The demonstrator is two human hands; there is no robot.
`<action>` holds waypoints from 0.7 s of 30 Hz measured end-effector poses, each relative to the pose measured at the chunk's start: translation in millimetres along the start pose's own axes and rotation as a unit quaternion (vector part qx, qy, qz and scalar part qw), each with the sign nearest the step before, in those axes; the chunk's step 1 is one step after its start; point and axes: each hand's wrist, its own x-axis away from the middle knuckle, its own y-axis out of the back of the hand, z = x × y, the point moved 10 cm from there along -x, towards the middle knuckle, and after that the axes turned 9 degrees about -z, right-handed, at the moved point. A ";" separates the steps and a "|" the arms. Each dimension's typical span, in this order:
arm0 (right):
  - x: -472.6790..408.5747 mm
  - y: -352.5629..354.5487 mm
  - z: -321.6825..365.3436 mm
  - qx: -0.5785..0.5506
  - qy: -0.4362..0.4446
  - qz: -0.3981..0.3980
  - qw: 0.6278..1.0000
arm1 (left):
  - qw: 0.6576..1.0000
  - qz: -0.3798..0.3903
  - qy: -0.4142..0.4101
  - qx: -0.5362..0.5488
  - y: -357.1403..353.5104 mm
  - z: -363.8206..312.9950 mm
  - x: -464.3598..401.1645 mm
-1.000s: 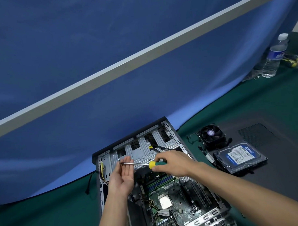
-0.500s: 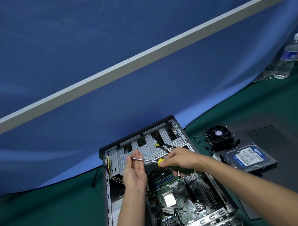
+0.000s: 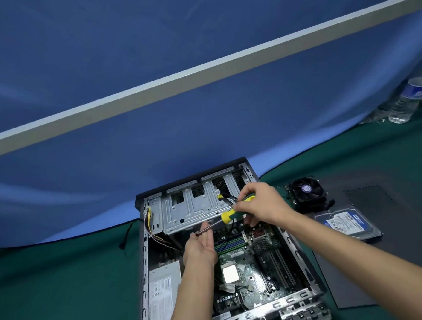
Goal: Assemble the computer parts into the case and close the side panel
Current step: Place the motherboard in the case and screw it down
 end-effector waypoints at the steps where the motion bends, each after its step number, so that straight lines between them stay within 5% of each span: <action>1: 0.9 3.6 1.4 0.025 0.017 -0.015 0.999 | 1.000 0.003 0.005 -0.001 0.5 4.5 -0.5; 7: 8.8 0.1 4.6 0.207 0.083 -0.035 0.974 | 0.998 -0.002 0.067 -0.017 8.8 37.1 -14.8; 21: -0.2 8.1 12.6 0.328 0.111 -0.031 0.938 | 0.986 0.058 0.131 -0.080 -0.1 80.6 -26.3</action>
